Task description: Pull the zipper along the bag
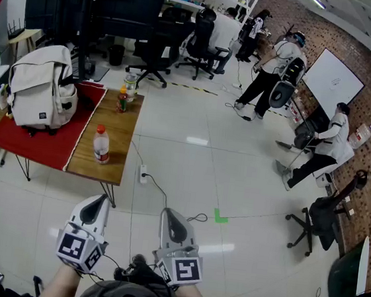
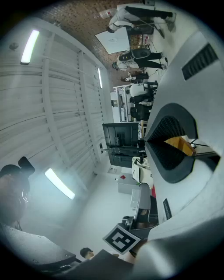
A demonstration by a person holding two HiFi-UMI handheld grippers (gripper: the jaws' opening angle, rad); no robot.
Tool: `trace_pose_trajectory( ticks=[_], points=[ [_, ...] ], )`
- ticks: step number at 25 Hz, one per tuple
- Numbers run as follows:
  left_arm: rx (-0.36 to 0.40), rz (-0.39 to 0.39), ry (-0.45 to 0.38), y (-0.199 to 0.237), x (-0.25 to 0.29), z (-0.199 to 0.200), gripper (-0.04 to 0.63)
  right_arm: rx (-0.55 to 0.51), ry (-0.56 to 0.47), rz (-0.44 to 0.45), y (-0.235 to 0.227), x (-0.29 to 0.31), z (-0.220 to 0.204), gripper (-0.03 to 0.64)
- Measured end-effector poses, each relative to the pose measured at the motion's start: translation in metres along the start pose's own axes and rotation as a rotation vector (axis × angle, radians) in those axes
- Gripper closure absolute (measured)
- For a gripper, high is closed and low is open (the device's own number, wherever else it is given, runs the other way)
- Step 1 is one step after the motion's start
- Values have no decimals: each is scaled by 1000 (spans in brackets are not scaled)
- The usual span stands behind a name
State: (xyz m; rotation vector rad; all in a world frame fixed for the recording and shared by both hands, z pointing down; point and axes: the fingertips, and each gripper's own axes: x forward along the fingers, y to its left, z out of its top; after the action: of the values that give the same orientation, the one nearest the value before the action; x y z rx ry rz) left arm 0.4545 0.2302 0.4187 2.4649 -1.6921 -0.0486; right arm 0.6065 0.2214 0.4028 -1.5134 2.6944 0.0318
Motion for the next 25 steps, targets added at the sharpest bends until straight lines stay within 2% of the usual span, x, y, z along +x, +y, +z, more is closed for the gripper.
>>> trace_pose_trajectory(
  ticks=[5,11,17,25],
  points=[
    [34,-16,-8,12,17,-1,566,-11,-56,-25,-11,26,-4,606],
    [30,-16,-3,35,49,1,566,-20,-105,-50,-33,71,-2,606],
    [35,-72,7,48,119,6,566,38,-104,-85,-81,134,-15,606],
    [49,-43,-6,83,209,37,566,40,-116,-76,-141,221,1,606]
  ],
)
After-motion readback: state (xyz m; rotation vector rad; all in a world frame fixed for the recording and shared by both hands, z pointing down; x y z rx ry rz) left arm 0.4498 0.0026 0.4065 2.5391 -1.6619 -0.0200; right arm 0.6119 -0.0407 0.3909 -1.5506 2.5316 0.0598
